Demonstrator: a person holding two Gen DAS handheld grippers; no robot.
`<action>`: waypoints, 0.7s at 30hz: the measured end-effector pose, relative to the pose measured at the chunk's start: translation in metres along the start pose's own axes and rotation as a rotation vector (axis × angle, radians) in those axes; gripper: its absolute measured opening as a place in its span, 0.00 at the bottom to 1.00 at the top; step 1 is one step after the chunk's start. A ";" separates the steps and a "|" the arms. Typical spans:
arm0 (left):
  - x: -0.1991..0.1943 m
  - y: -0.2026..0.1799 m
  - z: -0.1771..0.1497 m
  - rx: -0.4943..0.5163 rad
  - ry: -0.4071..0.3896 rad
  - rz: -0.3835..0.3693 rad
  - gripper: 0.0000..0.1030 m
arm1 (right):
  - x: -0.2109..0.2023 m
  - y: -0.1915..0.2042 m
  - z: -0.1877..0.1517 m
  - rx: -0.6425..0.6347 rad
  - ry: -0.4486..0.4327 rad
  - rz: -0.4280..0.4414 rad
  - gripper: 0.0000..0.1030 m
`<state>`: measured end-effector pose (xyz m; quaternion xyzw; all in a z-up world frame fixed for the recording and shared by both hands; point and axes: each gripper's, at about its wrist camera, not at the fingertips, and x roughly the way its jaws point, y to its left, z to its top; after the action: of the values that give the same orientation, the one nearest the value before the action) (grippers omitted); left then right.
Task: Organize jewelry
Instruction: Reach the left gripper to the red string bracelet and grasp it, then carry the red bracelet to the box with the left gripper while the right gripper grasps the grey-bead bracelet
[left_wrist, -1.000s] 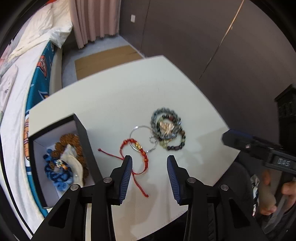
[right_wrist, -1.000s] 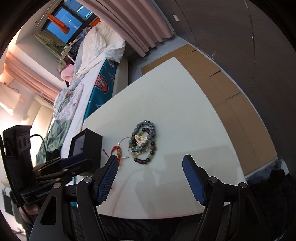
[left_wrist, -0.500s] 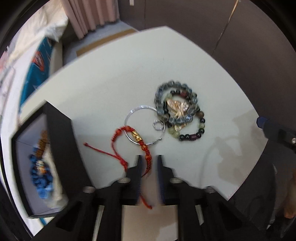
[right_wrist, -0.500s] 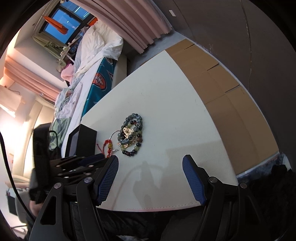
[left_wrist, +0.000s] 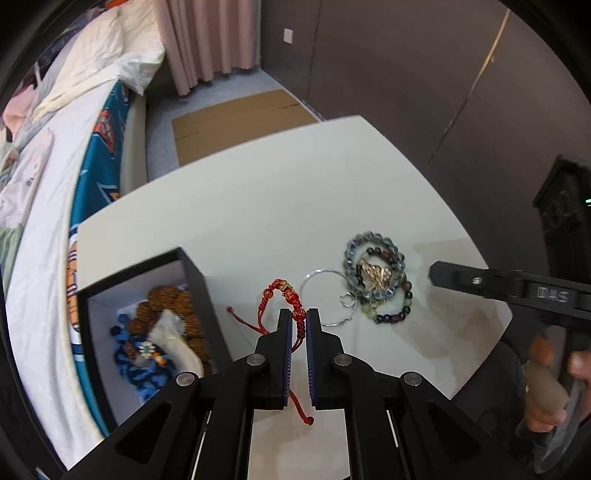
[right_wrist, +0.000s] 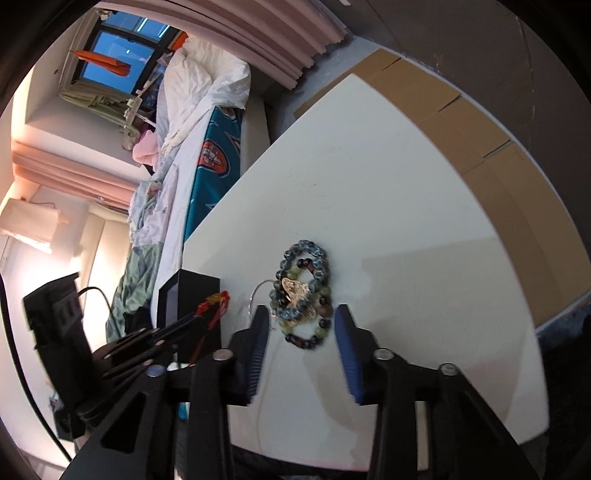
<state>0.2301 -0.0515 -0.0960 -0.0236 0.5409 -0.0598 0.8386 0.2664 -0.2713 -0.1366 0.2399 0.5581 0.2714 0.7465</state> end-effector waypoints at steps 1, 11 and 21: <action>-0.004 -0.001 0.000 -0.004 -0.005 -0.001 0.07 | 0.003 0.001 0.002 0.003 0.005 -0.006 0.33; -0.037 0.016 0.000 -0.047 -0.073 -0.021 0.07 | 0.034 0.008 0.019 0.016 0.054 -0.129 0.33; -0.066 0.036 -0.009 -0.090 -0.138 -0.027 0.07 | 0.019 0.035 0.020 -0.067 0.000 -0.176 0.11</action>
<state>0.1982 -0.0071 -0.0439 -0.0725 0.4838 -0.0449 0.8710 0.2852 -0.2341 -0.1212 0.1647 0.5677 0.2235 0.7750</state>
